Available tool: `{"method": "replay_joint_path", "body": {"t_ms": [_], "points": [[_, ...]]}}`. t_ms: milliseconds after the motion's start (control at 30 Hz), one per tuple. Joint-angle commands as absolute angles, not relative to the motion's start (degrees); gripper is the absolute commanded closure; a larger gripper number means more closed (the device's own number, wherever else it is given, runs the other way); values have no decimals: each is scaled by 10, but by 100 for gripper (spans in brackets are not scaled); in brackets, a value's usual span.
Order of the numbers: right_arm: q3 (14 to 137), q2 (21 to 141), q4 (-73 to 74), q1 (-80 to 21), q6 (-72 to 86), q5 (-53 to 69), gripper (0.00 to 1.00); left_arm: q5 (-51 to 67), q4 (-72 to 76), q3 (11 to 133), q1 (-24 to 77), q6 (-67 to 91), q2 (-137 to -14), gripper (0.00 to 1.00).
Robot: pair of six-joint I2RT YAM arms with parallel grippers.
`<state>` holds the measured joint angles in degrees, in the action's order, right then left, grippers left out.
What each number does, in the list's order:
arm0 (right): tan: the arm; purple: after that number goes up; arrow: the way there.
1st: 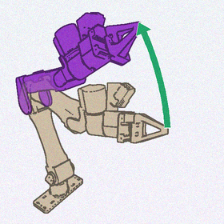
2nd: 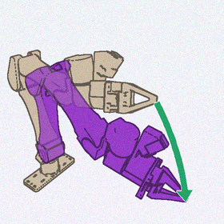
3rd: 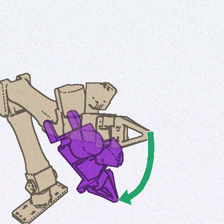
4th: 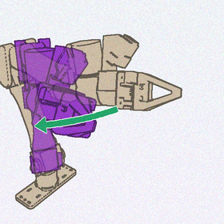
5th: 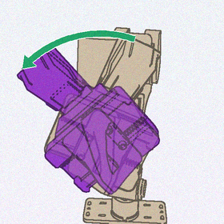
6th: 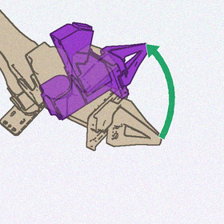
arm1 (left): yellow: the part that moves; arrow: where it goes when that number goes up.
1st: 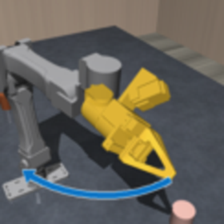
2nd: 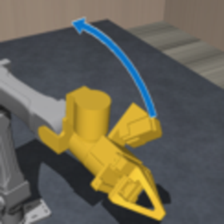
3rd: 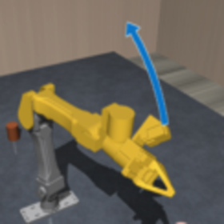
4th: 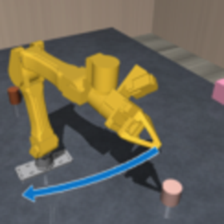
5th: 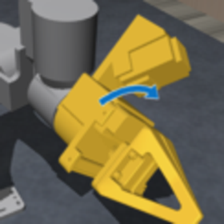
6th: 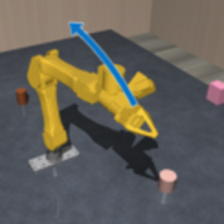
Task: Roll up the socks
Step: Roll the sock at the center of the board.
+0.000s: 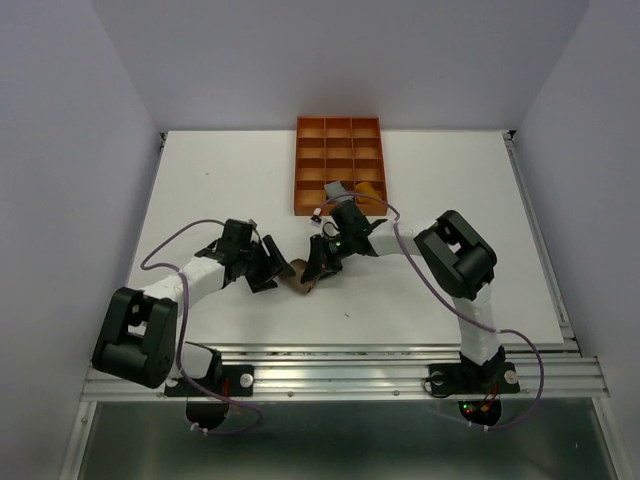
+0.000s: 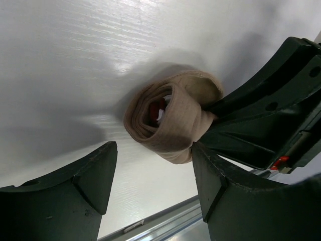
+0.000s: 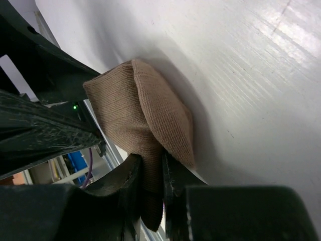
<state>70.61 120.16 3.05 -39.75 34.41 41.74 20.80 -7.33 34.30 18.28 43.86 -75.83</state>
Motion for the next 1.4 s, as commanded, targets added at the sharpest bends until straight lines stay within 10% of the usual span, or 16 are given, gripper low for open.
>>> {"method": "replay_joint_path", "body": {"t_ms": [0, 367, 600, 867, 1367], "points": [[696, 1249, 107, -394, 337, 325, 91, 213, -46, 329, 185, 427, -772, 30], [712, 1251, 115, -394, 323, 296, 78, 221, -6, 328, 199, 436, -840, 42], [710, 1232, 117, -394, 267, 286, 66, 181, -17, 344, 207, 453, -872, 100], [693, 1118, 95, -405, 142, 272, 47, 120, -100, 365, 221, 477, -868, 100], [675, 988, 83, -531, -50, 107, 41, 125, -257, 443, 232, 450, -862, 100]]}}
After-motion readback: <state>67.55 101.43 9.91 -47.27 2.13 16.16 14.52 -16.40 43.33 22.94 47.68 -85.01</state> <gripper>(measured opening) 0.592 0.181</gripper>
